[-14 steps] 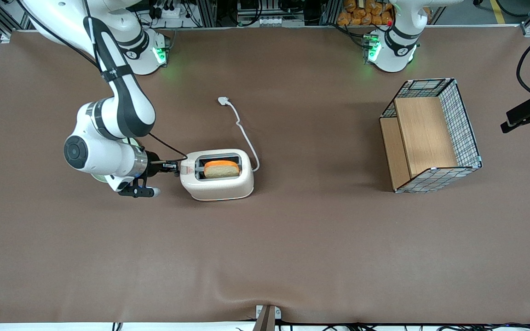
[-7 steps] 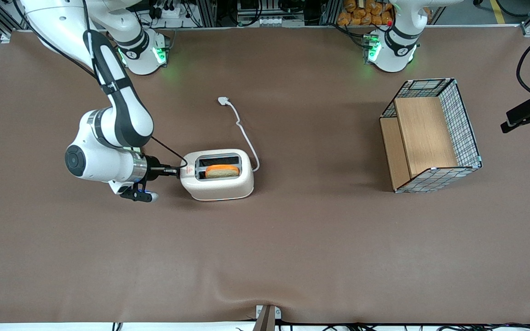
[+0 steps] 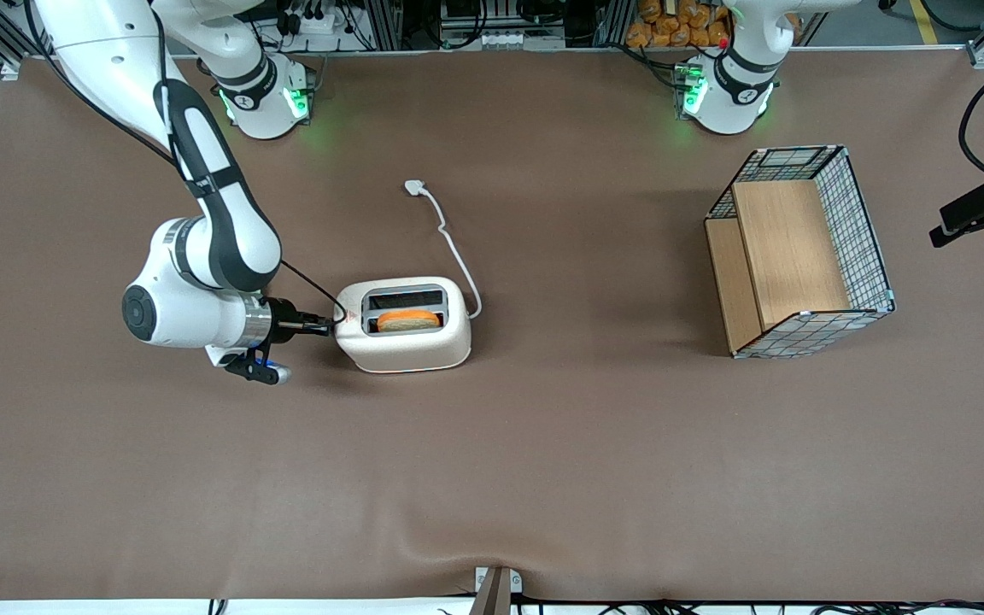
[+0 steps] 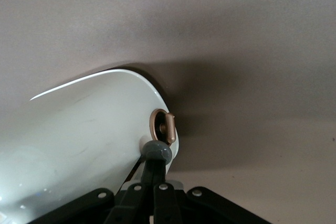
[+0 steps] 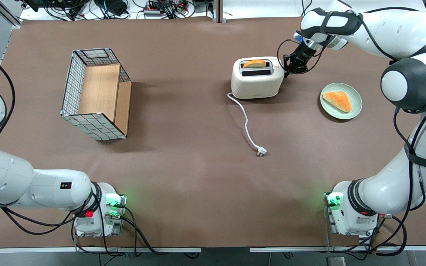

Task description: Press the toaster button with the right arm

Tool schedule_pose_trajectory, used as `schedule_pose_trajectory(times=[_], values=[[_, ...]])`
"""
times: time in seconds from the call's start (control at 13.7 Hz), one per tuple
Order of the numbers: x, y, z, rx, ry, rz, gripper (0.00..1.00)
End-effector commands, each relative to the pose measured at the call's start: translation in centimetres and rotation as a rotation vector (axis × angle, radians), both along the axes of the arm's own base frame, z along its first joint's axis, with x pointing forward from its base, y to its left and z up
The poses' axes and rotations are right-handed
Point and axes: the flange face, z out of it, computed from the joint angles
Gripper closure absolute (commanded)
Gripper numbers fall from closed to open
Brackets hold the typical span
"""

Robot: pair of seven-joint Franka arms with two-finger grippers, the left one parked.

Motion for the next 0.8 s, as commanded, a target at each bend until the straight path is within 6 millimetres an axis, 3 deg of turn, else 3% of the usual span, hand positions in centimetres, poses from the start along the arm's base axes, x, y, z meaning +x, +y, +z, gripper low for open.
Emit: schedule_pose_trajectory(times=[0.0, 0.29, 0.73], values=[[0.7, -0.2, -2.8, 0.001, 0.0, -0.01, 1.0], [0.8, -0.1, -2.7, 0.002, 0.004, -0.009, 1.0], [1.5, -0.1, 3.3, 0.03, -0.048, -0.01, 1.0]])
